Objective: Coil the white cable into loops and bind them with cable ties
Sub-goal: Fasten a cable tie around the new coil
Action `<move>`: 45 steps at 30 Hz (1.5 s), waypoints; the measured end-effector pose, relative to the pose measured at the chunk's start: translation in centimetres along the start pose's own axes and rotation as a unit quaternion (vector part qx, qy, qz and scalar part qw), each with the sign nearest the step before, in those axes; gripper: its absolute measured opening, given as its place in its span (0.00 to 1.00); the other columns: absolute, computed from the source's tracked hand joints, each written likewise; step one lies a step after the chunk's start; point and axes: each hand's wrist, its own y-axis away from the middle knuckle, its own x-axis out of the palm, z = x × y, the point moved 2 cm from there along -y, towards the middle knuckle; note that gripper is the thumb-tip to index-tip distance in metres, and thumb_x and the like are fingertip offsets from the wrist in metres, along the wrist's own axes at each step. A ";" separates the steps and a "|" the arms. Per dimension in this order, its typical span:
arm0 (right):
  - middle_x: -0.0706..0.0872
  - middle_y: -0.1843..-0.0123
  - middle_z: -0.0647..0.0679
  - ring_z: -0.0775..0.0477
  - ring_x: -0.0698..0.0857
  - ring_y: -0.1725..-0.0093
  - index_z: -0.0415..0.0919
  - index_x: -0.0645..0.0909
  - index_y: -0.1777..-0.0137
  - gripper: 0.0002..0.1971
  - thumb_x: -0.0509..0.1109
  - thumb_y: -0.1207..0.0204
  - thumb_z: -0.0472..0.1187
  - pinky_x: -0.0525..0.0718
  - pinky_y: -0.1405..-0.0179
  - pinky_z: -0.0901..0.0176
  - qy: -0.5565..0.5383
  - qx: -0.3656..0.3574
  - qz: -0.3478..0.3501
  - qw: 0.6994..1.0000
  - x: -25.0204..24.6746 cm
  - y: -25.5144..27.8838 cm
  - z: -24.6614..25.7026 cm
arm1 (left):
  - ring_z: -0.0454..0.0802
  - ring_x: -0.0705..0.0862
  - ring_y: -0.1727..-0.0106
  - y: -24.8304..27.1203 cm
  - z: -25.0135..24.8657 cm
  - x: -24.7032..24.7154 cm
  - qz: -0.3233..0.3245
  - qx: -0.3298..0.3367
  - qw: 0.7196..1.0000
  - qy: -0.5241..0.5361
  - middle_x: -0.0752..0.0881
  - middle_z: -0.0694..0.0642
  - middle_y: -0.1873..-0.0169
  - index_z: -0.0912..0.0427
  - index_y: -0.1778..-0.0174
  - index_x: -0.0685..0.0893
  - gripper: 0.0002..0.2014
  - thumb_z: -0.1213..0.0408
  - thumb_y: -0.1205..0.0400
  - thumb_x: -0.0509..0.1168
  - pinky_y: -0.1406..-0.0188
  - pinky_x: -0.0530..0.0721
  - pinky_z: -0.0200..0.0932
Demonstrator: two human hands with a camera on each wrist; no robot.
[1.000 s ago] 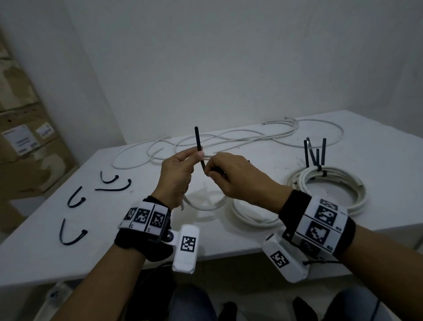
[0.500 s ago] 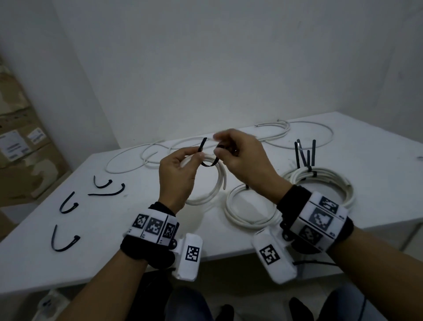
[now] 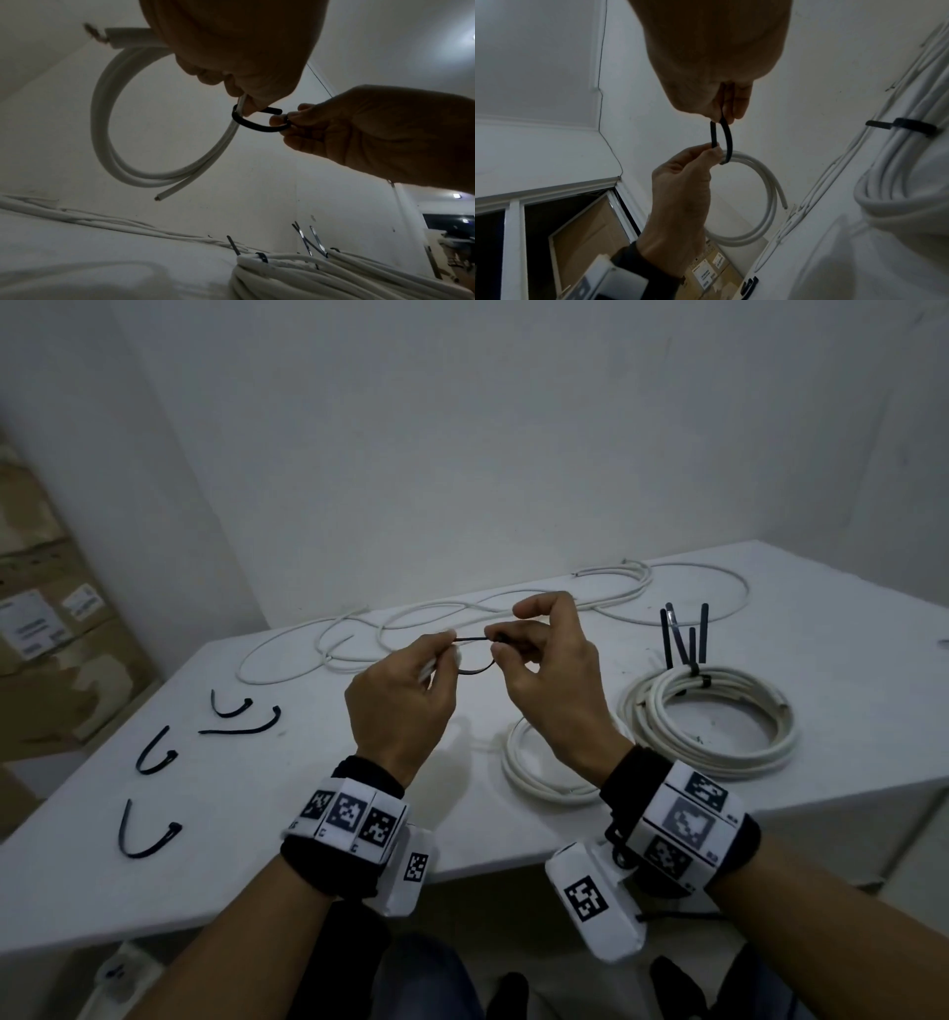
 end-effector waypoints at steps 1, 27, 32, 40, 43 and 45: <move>0.90 0.53 0.49 0.63 0.85 0.59 0.45 0.68 0.48 0.15 0.69 0.24 0.28 0.77 0.57 0.78 0.000 -0.002 0.004 1.000 0.0 0.0 0.0 | 0.46 0.88 0.66 0.0 0.0 0.0 0.001 0.012 1.000 -0.011 0.92 0.47 0.65 0.51 0.51 0.92 0.08 0.58 0.22 0.68 0.68 0.75 0.32; 0.89 0.66 0.47 0.53 0.87 0.66 0.37 0.81 0.60 0.05 0.76 0.28 0.33 0.88 0.63 0.56 -0.013 0.021 0.044 0.999 -0.5 -1.0 -0.9 | 0.39 0.88 0.57 0.0 -1.2 0.5 0.089 -0.132 0.970 0.184 0.91 0.43 0.63 0.51 0.55 0.91 0.04 0.62 0.20 0.70 0.55 0.87 0.44; 0.83 0.70 0.58 0.61 0.80 0.68 0.42 0.82 0.64 0.07 0.76 0.29 0.34 0.75 0.69 0.75 0.059 -0.032 0.068 0.995 -0.8 -2.2 -0.4 | 0.35 0.86 0.57 -0.2 -1.4 0.2 0.165 -0.204 0.913 0.312 0.91 0.46 0.56 0.52 0.45 0.89 0.08 0.62 0.19 0.70 0.58 0.81 0.28; 0.83 0.72 0.53 0.57 0.82 0.73 0.44 0.81 0.64 0.08 0.74 0.26 0.36 0.80 0.76 0.65 0.088 -0.031 0.143 0.985 -1.7 -4.8 2.5 | 0.36 0.72 0.83 -0.1 -1.6 0.0 0.192 -0.257 0.878 0.354 0.83 0.44 0.77 0.59 0.43 0.88 0.10 0.65 0.19 0.68 0.76 0.72 0.24; 0.84 0.69 0.46 0.51 0.85 0.71 0.44 0.78 0.66 0.10 0.74 0.25 0.36 0.82 0.81 0.61 0.071 -0.025 0.108 0.991 -2.3 -6.2 4.1 | 0.38 0.63 0.86 0.6 -1.6 0.0 0.223 -0.300 0.854 0.363 0.72 0.51 0.85 0.62 0.42 0.87 0.11 0.63 0.17 0.67 0.81 0.70 0.30; 0.85 0.66 0.42 0.48 0.85 0.69 0.43 0.77 0.65 0.10 0.73 0.25 0.37 0.84 0.79 0.59 0.063 -0.018 0.080 0.995 -2.0 -6.3 4.3 | 0.41 0.58 0.86 0.5 -1.7 0.2 0.224 -0.317 0.844 0.369 0.69 0.45 0.87 0.61 0.44 0.88 0.10 0.62 0.17 0.67 0.86 0.59 0.33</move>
